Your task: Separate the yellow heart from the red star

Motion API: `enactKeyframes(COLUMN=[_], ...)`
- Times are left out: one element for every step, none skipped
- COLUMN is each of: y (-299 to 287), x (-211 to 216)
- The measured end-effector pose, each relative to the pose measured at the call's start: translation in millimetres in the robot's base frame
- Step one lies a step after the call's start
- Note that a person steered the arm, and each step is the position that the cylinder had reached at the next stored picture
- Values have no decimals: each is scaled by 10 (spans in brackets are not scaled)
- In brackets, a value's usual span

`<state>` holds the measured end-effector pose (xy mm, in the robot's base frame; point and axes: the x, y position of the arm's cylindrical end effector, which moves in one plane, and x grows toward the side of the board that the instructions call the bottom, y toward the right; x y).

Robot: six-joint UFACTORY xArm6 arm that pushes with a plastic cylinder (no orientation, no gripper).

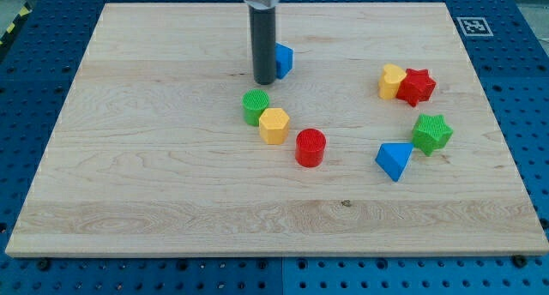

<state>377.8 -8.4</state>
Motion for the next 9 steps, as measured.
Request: enactKeyframes(y=[304, 703, 1038, 1428, 1962, 2268, 2337, 2333, 2172], x=[49, -21, -229, -395, -358, -160, -140, -120, -102])
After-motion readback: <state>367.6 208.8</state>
